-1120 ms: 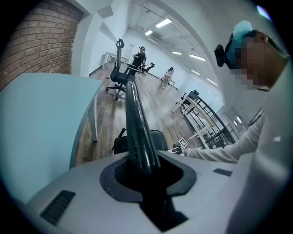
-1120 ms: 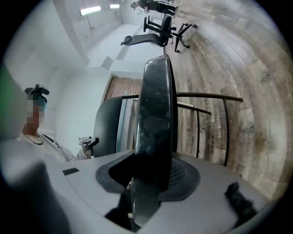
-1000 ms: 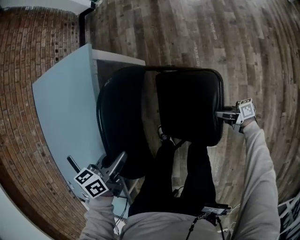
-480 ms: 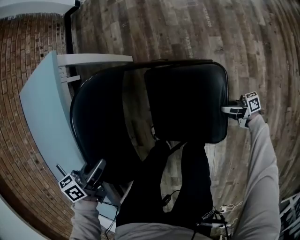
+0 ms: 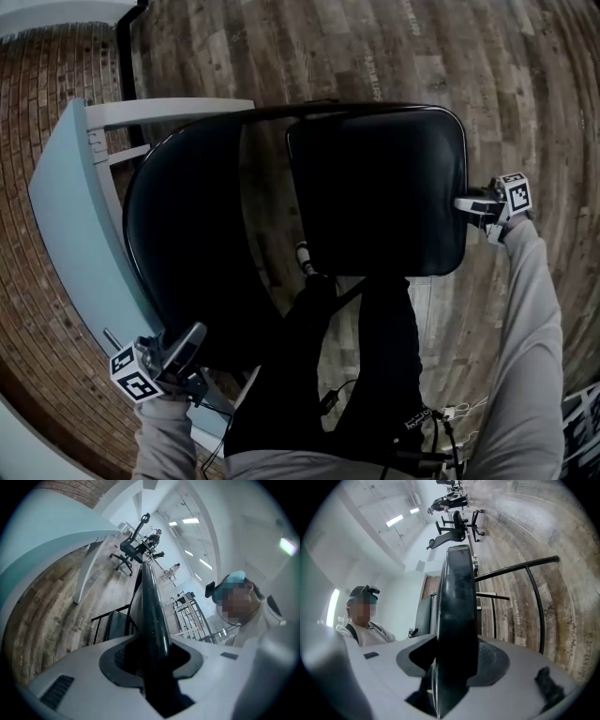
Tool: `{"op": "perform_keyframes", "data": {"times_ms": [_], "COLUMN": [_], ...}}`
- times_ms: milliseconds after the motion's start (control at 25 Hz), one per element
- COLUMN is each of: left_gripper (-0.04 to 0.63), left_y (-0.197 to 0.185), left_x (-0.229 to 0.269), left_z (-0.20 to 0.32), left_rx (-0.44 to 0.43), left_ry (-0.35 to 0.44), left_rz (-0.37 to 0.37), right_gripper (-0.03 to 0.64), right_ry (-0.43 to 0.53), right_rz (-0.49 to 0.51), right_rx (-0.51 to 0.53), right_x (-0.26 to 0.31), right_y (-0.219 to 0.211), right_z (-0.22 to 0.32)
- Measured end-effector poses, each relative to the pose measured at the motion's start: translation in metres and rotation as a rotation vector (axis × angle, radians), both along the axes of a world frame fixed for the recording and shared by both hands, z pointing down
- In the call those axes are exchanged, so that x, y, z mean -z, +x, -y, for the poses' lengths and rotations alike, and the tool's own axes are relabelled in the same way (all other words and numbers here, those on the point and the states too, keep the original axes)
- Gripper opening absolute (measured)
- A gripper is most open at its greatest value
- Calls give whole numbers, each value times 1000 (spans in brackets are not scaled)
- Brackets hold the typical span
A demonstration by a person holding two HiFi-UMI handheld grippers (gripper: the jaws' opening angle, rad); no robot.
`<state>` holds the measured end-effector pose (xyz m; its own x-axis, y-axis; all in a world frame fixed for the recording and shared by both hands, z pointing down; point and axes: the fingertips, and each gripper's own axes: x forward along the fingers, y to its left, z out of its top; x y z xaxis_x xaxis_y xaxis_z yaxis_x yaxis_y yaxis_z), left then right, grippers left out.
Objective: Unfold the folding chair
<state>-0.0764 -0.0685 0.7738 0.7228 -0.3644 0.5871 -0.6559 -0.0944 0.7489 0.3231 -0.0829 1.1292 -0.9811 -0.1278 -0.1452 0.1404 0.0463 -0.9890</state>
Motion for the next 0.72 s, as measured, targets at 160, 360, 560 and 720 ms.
{"op": "perform_keyframes", "data": {"times_ms": [160,360,560,720], "left_gripper": [133,199,351,351], "left_y": [0,-5,-44,-60], "left_x": [-2,6,59,121], "left_z": [-1,3,10,9], "left_rx": [1,-4,32,4], "left_ry": [-7,70,240,296], "left_rz": [12,11,136,126], "right_gripper": [215,268,298,298], "right_ry": [-5,-2,127,280], "right_rz": [-77,-318,-471,-567], "right_rx": [-49,-167,-351,-424], "right_x": [-5,-1,99,235], "right_y": [8,44,66,51], "right_z": [-4,10,25,24]}}
